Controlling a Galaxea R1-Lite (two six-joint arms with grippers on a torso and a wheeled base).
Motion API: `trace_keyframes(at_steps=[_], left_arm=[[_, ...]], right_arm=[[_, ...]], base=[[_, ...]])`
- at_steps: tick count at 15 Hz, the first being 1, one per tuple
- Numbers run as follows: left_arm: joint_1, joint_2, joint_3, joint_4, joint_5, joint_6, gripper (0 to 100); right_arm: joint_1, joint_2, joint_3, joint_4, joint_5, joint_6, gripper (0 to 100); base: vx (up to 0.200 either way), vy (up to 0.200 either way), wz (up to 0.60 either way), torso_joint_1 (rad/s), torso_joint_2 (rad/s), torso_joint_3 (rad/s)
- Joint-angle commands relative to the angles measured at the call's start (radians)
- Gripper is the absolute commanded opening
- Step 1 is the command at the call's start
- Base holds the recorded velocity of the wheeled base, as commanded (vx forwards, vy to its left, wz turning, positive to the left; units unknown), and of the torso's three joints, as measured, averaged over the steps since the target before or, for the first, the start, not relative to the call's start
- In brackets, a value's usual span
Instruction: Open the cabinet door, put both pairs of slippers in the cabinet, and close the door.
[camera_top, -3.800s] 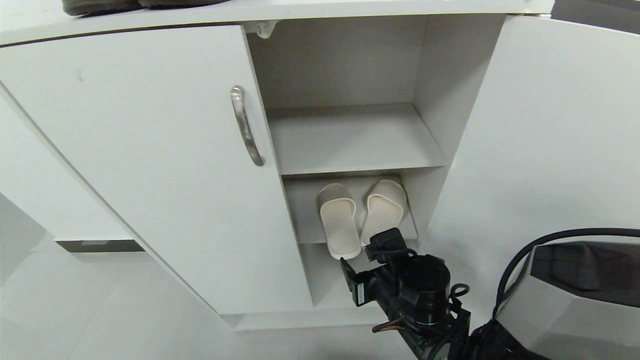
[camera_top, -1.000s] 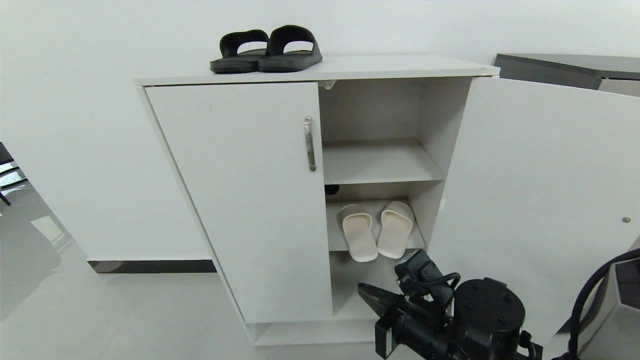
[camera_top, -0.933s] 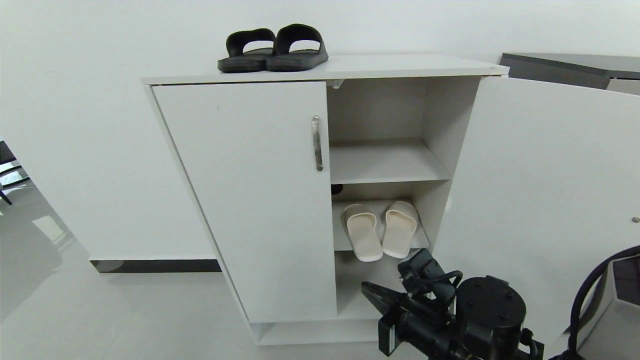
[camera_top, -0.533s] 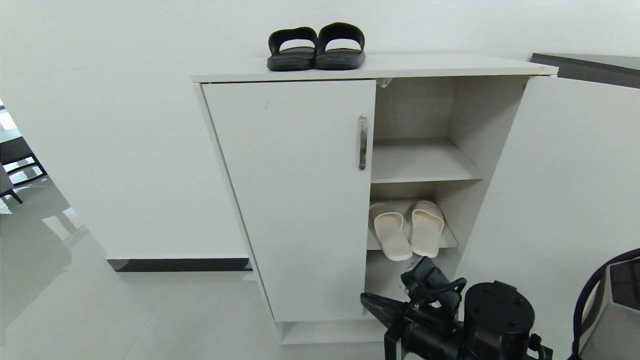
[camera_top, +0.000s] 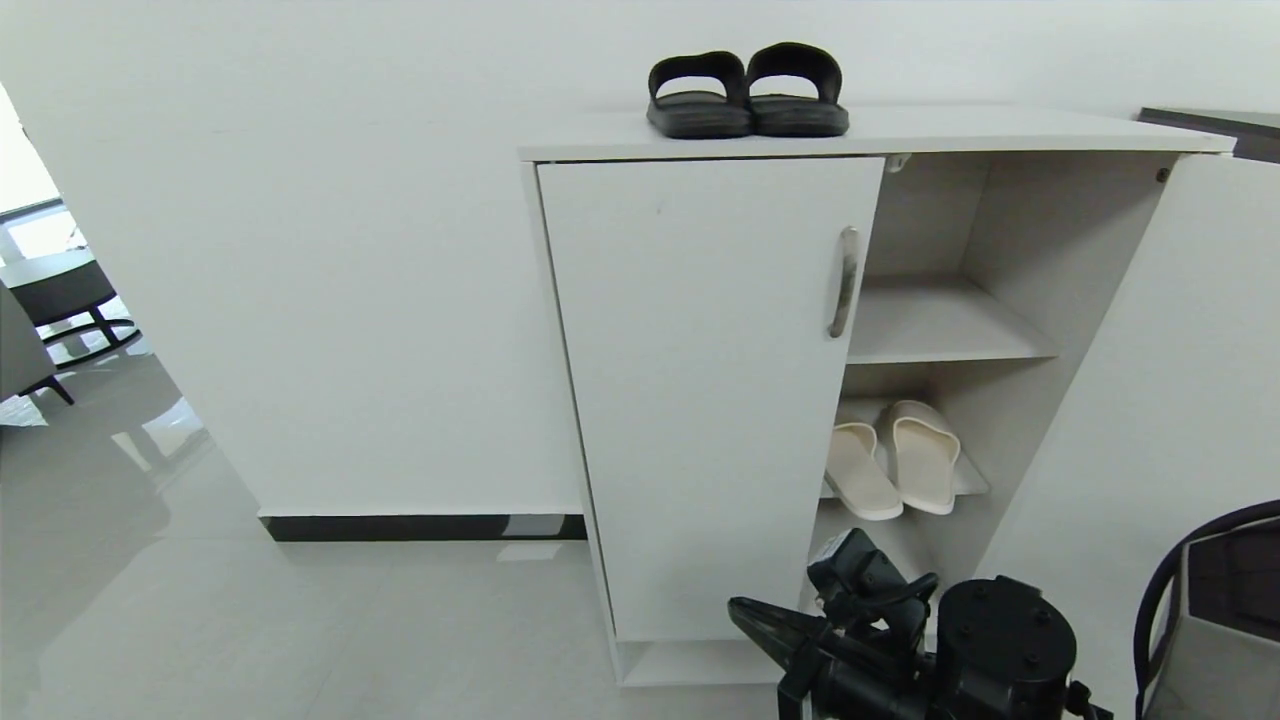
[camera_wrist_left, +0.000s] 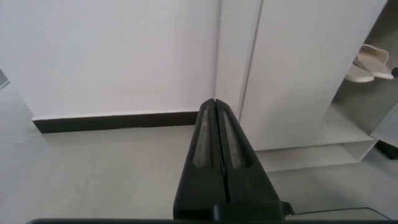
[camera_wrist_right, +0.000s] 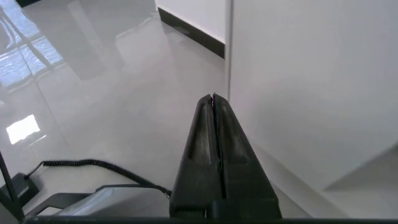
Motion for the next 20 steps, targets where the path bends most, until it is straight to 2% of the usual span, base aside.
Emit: trace_keyframes(at_steps=[1, 10, 14, 20], left_arm=[[0.000, 0.002, 0.000, 0.000, 0.000, -0.002, 0], [0.000, 0.002, 0.000, 0.000, 0.000, -0.003, 0], [0.000, 0.002, 0.000, 0.000, 0.000, -0.003, 0], [0.000, 0.002, 0.000, 0.000, 0.000, -0.003, 0]], right_arm=[[0.000, 0.011, 0.005, 0.000, 0.001, 0.001, 0], [0.000, 0.013, 0.011, 0.000, 0.004, -0.001, 0], [0.002, 0.013, 0.011, 0.000, 0.004, -0.001, 0], [0.000, 0.025, 0.011, 0.000, 0.004, -0.001, 0]], base=[[0.000, 0.000, 0.00, 0.000, 0.00, 0.000], [0.000, 0.000, 0.00, 0.003, -0.01, -0.004], [0.000, 0.000, 0.00, 0.062, -0.25, -0.250], [0.000, 0.000, 0.00, 0.172, -0.50, -0.294]])
